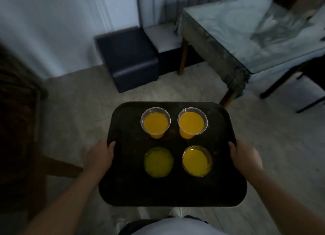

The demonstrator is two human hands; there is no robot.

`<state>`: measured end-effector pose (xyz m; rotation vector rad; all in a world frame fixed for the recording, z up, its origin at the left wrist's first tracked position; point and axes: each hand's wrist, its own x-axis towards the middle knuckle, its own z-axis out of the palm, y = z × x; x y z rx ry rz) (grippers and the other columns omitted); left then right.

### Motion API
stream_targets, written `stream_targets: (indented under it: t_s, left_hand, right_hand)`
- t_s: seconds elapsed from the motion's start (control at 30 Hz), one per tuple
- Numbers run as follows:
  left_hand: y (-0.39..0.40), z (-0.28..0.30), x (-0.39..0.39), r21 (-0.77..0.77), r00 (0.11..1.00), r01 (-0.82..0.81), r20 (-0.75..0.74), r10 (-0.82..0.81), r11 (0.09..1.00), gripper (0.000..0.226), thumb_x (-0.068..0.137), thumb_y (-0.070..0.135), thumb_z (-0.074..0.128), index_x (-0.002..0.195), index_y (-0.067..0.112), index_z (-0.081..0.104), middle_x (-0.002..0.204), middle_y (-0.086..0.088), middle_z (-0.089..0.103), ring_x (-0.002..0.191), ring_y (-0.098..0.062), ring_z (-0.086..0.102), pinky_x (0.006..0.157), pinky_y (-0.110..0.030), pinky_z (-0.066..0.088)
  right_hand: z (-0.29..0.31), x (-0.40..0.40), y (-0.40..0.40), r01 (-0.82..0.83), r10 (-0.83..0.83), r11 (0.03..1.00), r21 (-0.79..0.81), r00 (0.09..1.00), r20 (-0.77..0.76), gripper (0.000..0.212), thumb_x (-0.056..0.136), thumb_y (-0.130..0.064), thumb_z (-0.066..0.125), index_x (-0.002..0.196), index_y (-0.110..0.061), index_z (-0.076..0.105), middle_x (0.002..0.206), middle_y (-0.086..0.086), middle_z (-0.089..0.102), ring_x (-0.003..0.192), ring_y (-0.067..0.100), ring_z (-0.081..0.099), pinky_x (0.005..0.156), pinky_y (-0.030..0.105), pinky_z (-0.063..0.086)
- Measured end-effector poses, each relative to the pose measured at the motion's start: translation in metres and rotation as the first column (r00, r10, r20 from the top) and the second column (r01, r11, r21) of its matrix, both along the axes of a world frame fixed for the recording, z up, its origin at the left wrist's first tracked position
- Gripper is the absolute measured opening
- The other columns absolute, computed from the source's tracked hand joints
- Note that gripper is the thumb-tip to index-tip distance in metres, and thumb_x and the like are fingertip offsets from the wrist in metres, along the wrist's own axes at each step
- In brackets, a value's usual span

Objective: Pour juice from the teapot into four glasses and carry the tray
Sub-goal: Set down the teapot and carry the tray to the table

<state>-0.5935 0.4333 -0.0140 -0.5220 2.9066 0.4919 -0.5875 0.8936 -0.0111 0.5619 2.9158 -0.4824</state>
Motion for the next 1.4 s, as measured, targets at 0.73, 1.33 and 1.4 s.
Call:
stream_targets:
  t_s: [0.73,1.33,1.4]
  left_hand:
    - [0.382,-0.014,-0.254,0.106,0.707,0.703,-0.001,-0.707,0.703,0.040,0.102,0.047,0.038,0.088,0.014,0.056,0.076,-0.004,0.058,0.068,-0.021,0.057,0.065,-0.039,0.050]
    - [0.660,-0.023,-0.434,0.033,0.568,0.823,-0.095,-0.818,0.568,0.034,0.098,0.037,0.056,0.073,0.017,0.045,0.059,0.002,0.044,0.060,-0.035,0.056,0.055,-0.034,0.033]
    - [0.689,-0.024,-0.448,0.031,0.601,0.799,-0.067,-0.796,0.601,0.033,0.098,0.039,0.055,0.081,0.011,0.053,0.068,-0.013,0.059,0.073,-0.043,0.064,0.060,-0.036,0.037]
  right_hand:
    - [-0.012,0.066,0.252,0.739,-0.739,0.673,0.025,0.673,0.001,0.028,0.094,-0.048,0.041,0.073,-0.029,0.045,0.062,-0.004,0.057,0.050,0.013,0.057,0.039,0.026,0.039]
    - [-0.016,-0.047,0.449,0.870,-0.872,0.486,-0.085,0.490,0.024,0.030,0.094,-0.047,0.041,0.077,-0.023,0.049,0.066,0.001,0.062,0.055,0.018,0.062,0.051,0.039,0.055]
    - [-0.014,-0.066,0.482,0.862,-0.863,0.500,-0.085,0.504,0.033,0.030,0.095,-0.046,0.041,0.078,-0.022,0.049,0.068,0.002,0.061,0.057,0.020,0.062,0.053,0.041,0.056]
